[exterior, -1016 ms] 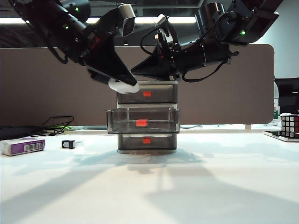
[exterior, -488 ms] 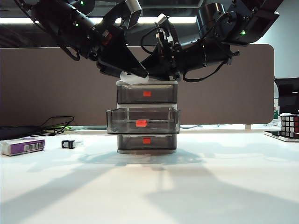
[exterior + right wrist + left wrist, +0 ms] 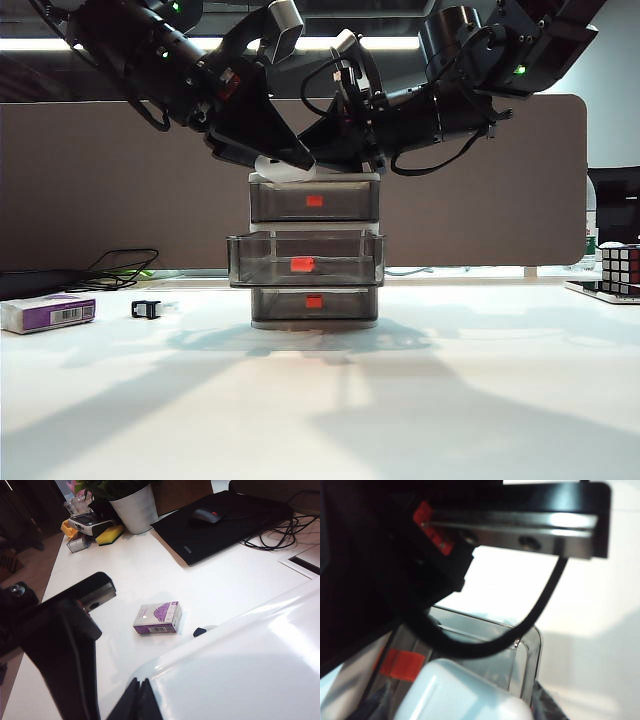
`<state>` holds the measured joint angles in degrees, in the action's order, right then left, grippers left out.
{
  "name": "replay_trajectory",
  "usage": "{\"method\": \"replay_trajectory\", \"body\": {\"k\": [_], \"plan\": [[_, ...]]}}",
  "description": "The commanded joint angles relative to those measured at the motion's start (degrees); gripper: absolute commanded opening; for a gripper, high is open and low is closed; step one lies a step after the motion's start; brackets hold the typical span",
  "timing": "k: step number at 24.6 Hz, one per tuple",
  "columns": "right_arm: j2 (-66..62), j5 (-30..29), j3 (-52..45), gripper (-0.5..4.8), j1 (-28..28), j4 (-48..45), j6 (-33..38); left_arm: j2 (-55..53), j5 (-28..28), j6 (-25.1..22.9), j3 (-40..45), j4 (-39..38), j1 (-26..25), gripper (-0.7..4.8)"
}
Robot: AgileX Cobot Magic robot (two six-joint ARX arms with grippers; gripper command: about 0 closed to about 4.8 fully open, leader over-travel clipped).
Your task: Open the second layer of the drawer on the table, pick up the earphone case on the table and put it in, and finally close the drawer.
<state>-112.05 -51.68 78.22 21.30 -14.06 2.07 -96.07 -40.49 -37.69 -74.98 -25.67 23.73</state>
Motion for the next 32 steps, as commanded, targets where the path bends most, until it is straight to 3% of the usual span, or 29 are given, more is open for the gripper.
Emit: {"method": "replay_trajectory", "body": {"k": [1, 9, 11, 17, 18, 21, 24, 26, 28, 32], "plan": [[-0.96, 0.22, -0.96, -0.05, 0.31, 5.35, 0.72, 0.17, -0.15, 0.04, -0.22, 0.52, 0.04, 3.11], [-0.96, 0.07, -0.96, -0.05, 0.31, 5.46, 0.72, 0.04, 0.00, 0.04, -0.22, 0.50, 0.04, 3.56], [-0.96, 0.07, -0.96, -0.05, 0.33, 5.46, 0.72, -0.26, 0.24, 0.07, -0.22, 0.48, 0.04, 4.09], [-0.96, 0.07, -0.96, -0.05, 0.39, 5.49, 0.72, -0.44, 1.42, 0.52, -0.24, -0.52, 0.04, 4.11], [-0.96, 0.09, -0.96, -0.05, 0.39, 5.46, 0.72, -0.07, 1.95, 0.85, -0.24, -2.03, 0.04, 3.85], [-0.96, 0.31, -0.96, -0.05, 0.42, 5.46, 0.72, 1.60, 1.57, -1.36, -0.24, -9.94, 0.07, 1.96], [-0.96, 0.33, -0.96, -0.05, 0.42, 5.46, 0.70, 2.40, -3.69, -5.92, -0.24, -17.73, 0.52, -0.14], [-0.96, 0.35, -0.96, -0.05, 0.42, 5.46, 0.70, 2.40, -6.19, -8.09, -0.20, -20.87, 0.52, -0.05], [-0.96, 0.37, -0.96, -0.05, 0.44, 5.46, 0.70, 2.34, -4.72, -9.51, 0.00, -22.58, 0.94, -0.05], [-0.96, 0.44, -0.98, -0.05, 0.50, 5.49, 0.72, 1.70, -4.98, -9.44, 3.39, -20.13, 1.33, -0.05]]}}
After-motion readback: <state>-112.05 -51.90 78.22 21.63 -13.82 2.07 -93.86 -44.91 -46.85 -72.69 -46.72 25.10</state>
